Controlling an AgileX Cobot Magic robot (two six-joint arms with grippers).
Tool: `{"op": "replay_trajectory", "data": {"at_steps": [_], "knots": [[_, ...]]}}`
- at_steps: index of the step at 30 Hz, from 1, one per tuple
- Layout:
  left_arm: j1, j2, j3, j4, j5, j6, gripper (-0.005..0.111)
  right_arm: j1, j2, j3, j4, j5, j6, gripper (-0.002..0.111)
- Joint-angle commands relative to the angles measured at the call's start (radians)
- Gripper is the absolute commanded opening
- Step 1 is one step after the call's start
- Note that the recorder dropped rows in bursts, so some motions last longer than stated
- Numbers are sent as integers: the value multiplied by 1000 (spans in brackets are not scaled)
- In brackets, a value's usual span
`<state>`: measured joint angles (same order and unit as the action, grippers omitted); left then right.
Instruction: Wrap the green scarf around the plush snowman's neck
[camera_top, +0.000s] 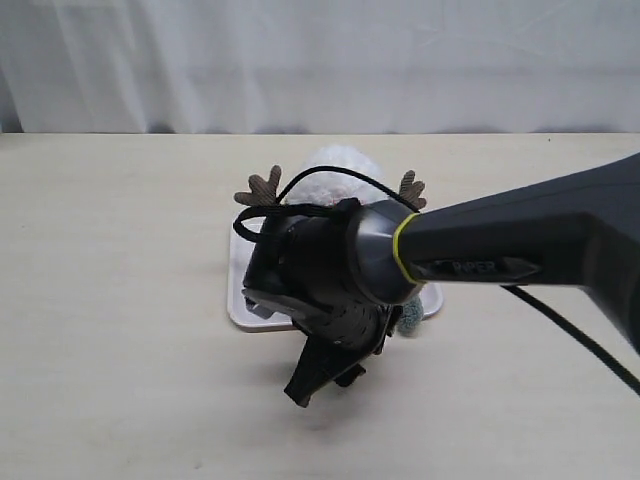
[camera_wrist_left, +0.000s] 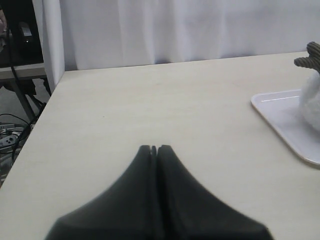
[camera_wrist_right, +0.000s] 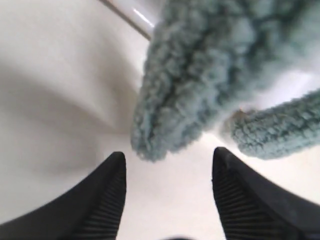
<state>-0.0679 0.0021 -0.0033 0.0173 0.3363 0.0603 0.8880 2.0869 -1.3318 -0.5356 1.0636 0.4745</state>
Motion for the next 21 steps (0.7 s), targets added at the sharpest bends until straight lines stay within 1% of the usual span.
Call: {"op": "replay_trajectory", "data": {"at_steps": [1,4,7,8,10,11,13,15,18,21], "knots": [[4,-2,3,-2,-13,3,0,-1,-86,22,26,-6,-11,50],[4,-2,3,-2,-13,3,0,-1,-187,114,10,-32,41,50],[4,-2,3,-2,-13,3,0,-6,-296,251,-133,-111,230,50],[4,-2,3,-2,-13,3,0,-17,-343,301,-220,-154,343,50],[4,-2,3,-2,-13,3,0,-47,-386,345,-258,-240,436,52],[4,-2,3,-2,-13,3,0,-74,-402,359,-256,-288,453,55],[4,-2,3,-2,-13,3,0,-139,-416,382,-212,-399,460,61],[4,-2,3,-2,-13,3,0,-202,-414,394,-149,-481,420,64],[4,-2,3,-2,-13,3,0,-277,-397,401,-12,-601,290,64],[4,-2,3,-2,-13,3,0,-308,-376,401,75,-656,183,64]]}}
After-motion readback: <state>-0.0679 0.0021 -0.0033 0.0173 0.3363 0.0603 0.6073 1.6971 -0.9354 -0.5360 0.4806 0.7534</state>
